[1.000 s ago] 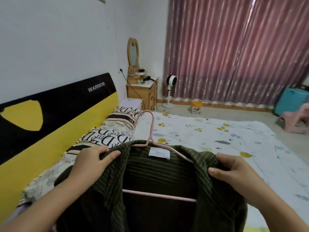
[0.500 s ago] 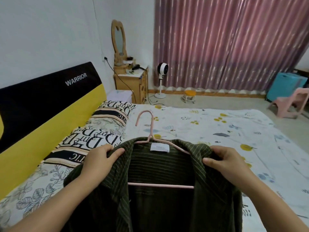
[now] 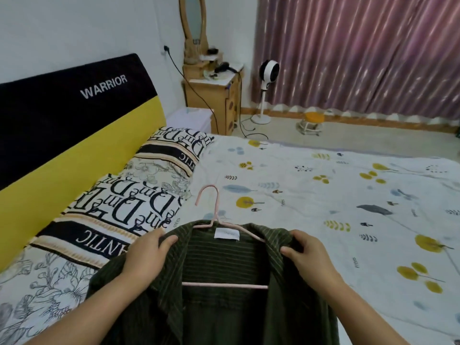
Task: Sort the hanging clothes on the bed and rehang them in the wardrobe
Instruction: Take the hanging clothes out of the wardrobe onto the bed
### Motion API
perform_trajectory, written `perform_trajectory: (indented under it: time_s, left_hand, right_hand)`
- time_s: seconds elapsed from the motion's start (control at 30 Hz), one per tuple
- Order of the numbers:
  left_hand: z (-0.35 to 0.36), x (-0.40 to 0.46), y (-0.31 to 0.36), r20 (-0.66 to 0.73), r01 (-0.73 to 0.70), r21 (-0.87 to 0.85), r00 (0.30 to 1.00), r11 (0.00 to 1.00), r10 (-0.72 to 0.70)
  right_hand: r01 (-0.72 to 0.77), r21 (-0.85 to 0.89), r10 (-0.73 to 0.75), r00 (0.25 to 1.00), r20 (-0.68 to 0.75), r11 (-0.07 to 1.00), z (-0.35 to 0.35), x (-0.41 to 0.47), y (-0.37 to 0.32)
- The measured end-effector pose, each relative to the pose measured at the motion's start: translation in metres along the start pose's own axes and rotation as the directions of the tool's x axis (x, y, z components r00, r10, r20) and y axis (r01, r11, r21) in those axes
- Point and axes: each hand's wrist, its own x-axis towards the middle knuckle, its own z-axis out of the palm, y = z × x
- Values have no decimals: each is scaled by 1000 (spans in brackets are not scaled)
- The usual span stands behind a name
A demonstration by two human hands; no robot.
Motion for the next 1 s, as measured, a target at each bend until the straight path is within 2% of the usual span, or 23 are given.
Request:
perform_trajectory:
  time_s: [0.13, 0.27, 0.4, 0.47, 0.53, 0.6, 0.67, 0.7, 0.77, 0.83, 0.9, 0.93, 0.97, 1.0]
  left_hand:
    - [44, 48, -22, 40, 49, 108, 998, 993, -54]
    - [92, 82, -46, 124, 116, 239, 981, 964, -149]
    - [145, 96, -72, 145, 138, 320, 970, 937, -193]
    - [167, 101, -83, 156, 136, 339, 968, 931, -198]
    - [188, 105, -97, 161, 141, 365, 964, 920, -212]
    - [206, 107, -109, 164, 172, 394, 953, 903, -253]
    - [220, 104, -117, 164, 214, 382, 942, 899, -294]
    - [223, 101, -117, 142, 231, 368, 943, 900, -300]
    - [227, 94, -114, 62, 236, 343, 960, 909, -273]
    - [227, 81, -110, 19, 198, 314, 977, 929, -214]
    - [228, 62, -112, 8, 79, 338, 996, 938, -86]
    - [227, 52, -115, 67, 4, 368, 997, 930, -31]
    - [224, 42, -116, 178, -54, 397, 984, 916, -19]
    - [223, 34, -120, 334, -89, 414, 941, 906, -60]
  right_hand:
    - [-2, -13, 2, 1000, 23, 1000, 41, 55, 29]
    - [-64, -68, 69, 996, 65, 996, 89, 94, 69]
    - [-148, -115, 158, 984, 79, 982, 129, 115, 107]
    - [-200, -188, 221, 971, 95, 962, 145, 122, 119]
    - [-204, -376, 253, 963, 88, 904, 161, 122, 131]
    - [-147, -551, 203, 978, 43, 822, 179, 112, 137]
    - [-79, -584, 125, 991, 39, 808, 197, 97, 143]
    - [-54, -595, 125, 989, 79, 802, 204, 90, 146]
    - [-73, -612, 253, 944, 213, 787, 215, 83, 159]
    - [-98, -644, 333, 908, 254, 759, 218, 83, 168]
    - [-95, -655, 337, 906, 255, 750, 222, 84, 173]
    - [-92, -653, 342, 901, 267, 752, 223, 85, 173]
    - [-85, -660, 348, 895, 278, 747, 223, 85, 174]
    - [-79, -665, 352, 891, 287, 742, 223, 85, 175]
